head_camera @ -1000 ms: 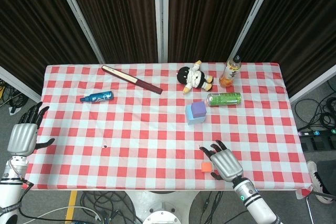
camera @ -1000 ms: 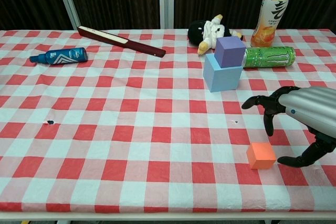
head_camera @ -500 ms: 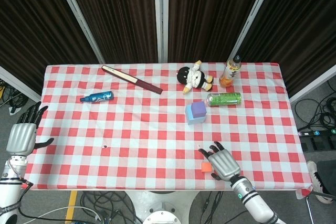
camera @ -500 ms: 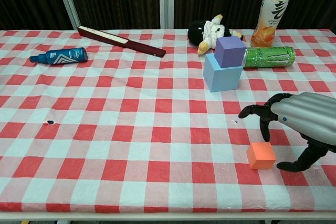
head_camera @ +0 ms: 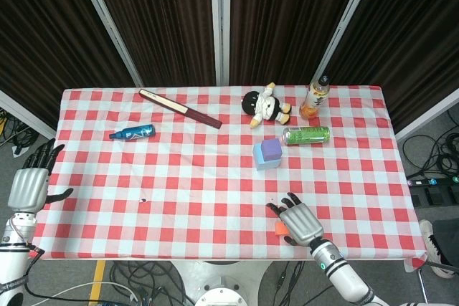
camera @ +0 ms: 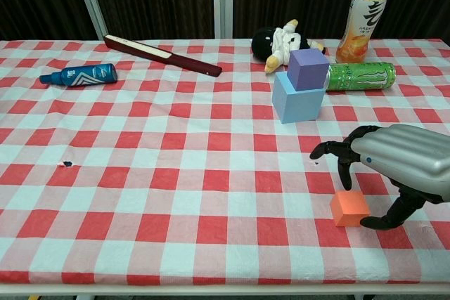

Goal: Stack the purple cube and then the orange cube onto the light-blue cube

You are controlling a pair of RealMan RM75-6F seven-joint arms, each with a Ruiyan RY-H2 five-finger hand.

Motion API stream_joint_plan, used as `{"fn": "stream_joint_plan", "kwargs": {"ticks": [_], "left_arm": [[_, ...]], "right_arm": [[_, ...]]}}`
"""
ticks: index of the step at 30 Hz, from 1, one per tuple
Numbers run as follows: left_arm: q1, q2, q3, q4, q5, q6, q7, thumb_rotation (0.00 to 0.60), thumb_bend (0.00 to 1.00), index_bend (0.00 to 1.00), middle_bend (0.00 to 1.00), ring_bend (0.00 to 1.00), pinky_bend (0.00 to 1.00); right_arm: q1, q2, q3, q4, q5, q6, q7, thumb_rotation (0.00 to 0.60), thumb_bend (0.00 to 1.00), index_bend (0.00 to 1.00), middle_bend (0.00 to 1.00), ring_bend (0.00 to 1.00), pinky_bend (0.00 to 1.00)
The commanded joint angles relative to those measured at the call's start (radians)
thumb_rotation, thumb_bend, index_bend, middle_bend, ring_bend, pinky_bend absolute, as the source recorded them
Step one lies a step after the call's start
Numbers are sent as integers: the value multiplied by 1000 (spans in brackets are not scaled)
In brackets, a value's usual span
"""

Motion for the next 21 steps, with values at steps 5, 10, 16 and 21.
{"fn": "stream_joint_plan", "kwargs": {"ticks": [5,10,16,21], "left_arm": [[1,0,-2,1,-1,1,-5,600,0,162,122,76,183],[1,0,-2,3,-4,-3,-12,600,0,162,122,77,183],[1,0,-2,6,-5,-6,-20,600,0,162,122,77,183],[1,-1,-2,9,-5,-7,-22,600,0,162,122,77,183]], "right_arm": [[7,-14,9,9,22,-7,-7,600,120,151,423,172,100],[15,-24,13,13,37,-18,-7,600,142,151,435,174,99],[23,-33,14,17,43,-25,-6,600,183,151,469,199,100],[21,-26,14,6,35,-10,-6,600,197,152,487,204,100]]}}
